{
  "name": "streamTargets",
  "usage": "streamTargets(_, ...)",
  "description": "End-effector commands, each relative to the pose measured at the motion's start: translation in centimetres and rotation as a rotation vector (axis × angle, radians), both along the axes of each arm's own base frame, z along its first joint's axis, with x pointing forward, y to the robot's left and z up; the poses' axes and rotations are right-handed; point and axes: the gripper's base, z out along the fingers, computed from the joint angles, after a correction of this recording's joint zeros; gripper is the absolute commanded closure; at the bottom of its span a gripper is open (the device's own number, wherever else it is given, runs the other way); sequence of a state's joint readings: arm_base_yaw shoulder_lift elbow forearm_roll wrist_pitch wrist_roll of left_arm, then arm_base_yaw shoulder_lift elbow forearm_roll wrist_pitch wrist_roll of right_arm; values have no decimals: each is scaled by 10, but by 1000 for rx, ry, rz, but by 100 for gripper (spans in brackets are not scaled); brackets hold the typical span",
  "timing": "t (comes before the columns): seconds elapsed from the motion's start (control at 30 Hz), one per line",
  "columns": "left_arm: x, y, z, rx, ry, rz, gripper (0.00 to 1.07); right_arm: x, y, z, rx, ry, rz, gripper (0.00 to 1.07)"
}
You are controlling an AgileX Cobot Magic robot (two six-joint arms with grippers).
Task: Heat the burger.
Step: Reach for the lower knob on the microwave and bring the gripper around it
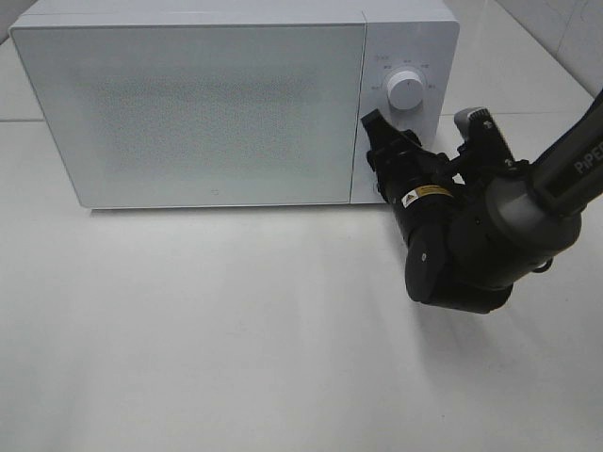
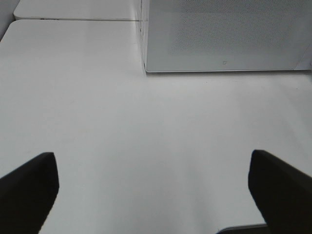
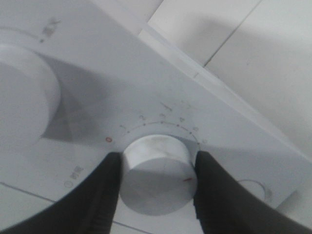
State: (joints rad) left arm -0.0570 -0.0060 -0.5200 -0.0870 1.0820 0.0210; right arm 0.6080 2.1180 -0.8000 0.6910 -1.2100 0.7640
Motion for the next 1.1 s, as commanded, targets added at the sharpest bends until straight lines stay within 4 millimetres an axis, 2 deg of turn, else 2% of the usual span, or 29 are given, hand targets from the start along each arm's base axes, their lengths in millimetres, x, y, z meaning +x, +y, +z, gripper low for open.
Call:
streamTargets(0.03, -3, 0, 0, -5, -30, 1, 9, 7, 16, 22, 192, -175, 109, 107)
streamTargets(0.1, -3, 0, 0, -5, -30, 1, 9, 7, 16, 24, 439, -186, 93, 107)
streamTargets(0.2, -3, 0, 0, -5, -30, 1, 9, 7, 16, 25, 488, -191, 88, 107)
streamTargets(0.27, -3, 0, 0, -5, -30, 1, 9, 7, 15, 27, 679, -206, 72, 107)
streamTargets(0.37, -3, 0, 0, -5, -30, 1, 9, 7, 15, 28, 720, -204, 69, 107)
streamTargets(0.5, -3, 0, 0, -5, -30, 1, 9, 7, 16, 28, 864, -192, 72, 107)
streamTargets(1.1, -3, 0, 0, -5, -30, 1, 9, 7, 16, 28, 851, -195, 66, 107)
